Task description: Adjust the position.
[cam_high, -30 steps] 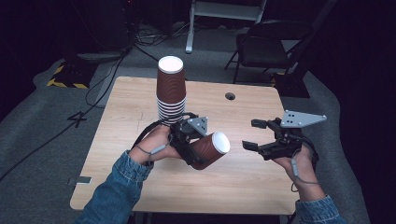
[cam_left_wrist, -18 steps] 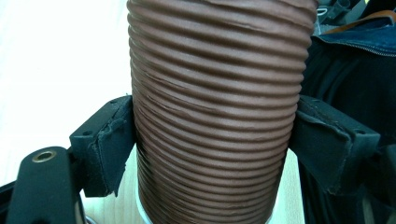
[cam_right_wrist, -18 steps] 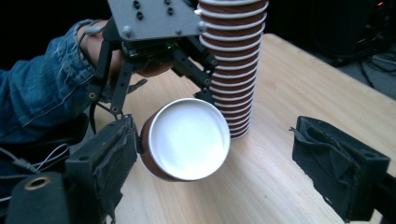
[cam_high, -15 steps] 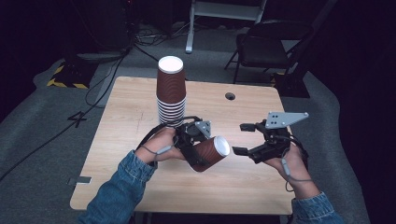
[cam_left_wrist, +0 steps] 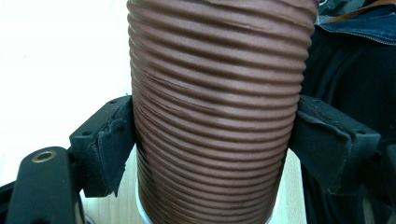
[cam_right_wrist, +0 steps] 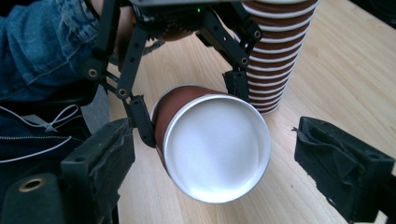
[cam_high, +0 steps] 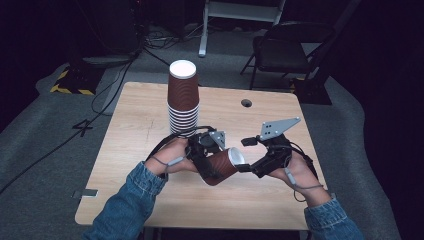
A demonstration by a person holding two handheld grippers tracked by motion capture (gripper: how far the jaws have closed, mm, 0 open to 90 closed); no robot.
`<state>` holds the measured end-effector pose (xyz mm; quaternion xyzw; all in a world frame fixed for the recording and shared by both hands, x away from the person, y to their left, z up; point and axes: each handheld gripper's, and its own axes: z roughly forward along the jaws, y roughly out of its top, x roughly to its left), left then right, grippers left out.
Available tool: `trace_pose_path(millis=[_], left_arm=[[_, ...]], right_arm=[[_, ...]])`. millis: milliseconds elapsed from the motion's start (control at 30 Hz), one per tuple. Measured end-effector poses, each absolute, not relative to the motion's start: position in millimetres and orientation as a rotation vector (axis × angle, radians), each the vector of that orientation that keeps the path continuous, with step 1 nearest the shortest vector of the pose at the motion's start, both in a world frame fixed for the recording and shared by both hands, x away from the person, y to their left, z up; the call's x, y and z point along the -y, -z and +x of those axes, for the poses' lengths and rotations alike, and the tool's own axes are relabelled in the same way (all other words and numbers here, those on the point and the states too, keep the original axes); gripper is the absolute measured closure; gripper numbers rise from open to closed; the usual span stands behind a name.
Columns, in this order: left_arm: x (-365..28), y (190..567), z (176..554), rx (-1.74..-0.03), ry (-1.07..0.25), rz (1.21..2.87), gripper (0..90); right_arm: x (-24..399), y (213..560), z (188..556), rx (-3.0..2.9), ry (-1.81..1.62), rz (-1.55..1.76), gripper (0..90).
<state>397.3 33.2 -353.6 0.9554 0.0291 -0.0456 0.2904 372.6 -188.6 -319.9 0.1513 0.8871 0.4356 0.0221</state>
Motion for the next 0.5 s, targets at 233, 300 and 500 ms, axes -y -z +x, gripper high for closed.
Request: trace_pose_path(millis=[233,300,500], left_arm=[[-31,356,396,-0.058,0.125,2.572,17.9],[-31,356,396,-0.054,0.125,2.573,17.8],[-31,357,395,-0.049,0.126,2.578,17.8]], right_arm=[[176,326,379,-2.841,-1.273,0.430,10.5],[173,326,381,-2.863,-1.250,0.421,10.4],[165,331,382,-2.913,-1.192,0.392,10.5]])
